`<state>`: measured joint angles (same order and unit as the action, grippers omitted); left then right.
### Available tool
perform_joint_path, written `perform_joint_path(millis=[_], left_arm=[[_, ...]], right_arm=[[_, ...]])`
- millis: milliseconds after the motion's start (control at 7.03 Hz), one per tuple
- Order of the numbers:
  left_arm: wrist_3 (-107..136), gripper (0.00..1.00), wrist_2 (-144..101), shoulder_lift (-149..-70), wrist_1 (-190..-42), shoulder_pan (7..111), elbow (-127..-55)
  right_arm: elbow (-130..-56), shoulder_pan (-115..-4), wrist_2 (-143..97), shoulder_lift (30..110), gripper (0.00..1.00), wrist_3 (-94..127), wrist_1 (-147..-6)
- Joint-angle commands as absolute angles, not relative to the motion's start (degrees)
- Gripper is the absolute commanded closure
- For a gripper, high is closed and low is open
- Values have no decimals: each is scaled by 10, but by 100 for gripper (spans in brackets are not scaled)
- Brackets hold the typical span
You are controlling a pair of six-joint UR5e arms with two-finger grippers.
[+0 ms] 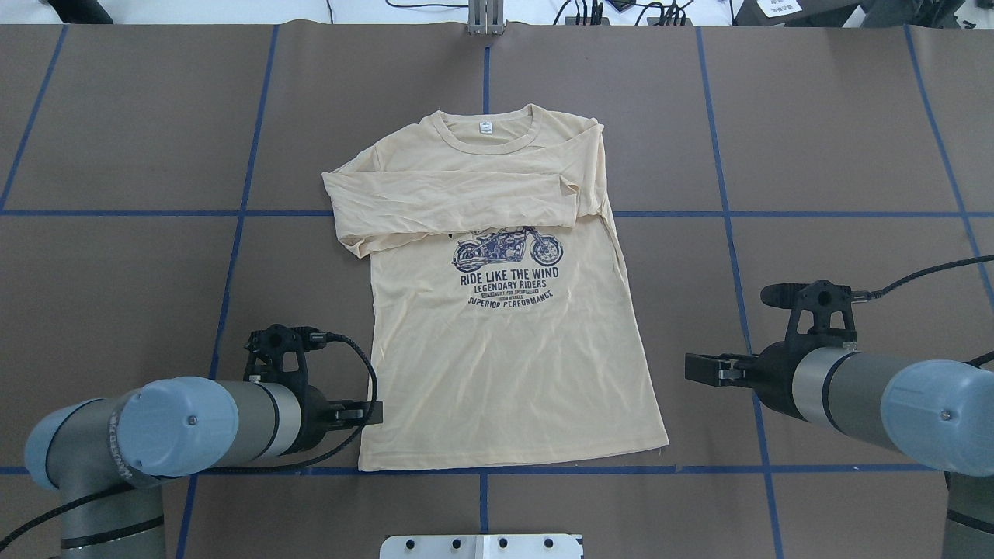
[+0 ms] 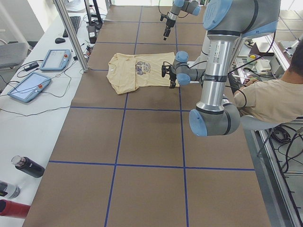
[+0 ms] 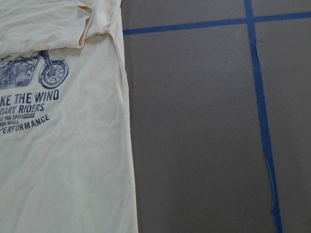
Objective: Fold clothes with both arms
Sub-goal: 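Position both grippers at the hem corners and grasp the hem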
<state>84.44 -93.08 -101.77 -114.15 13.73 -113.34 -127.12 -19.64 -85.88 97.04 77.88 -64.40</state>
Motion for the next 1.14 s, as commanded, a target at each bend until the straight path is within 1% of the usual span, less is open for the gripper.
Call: perform_joint_path(millis=[0,569,711,996], left_arm=[[863,36,-921,-1017,-1142,106,-1135],[863,42,-922,-1017,-1140,93,-1130],[863,44,-922,-1018,-1140,88,-1128],[863,46,-923,-1020,-1140,84,-1128]], right_arm=[[-1271,-195,-857,970,0,779,-644],[-1271,-192,-856,970,0,779,-644],[-1271,-192,-856,970,0,779,-644],[-1270,-192,-856,970,0,779,-644]])
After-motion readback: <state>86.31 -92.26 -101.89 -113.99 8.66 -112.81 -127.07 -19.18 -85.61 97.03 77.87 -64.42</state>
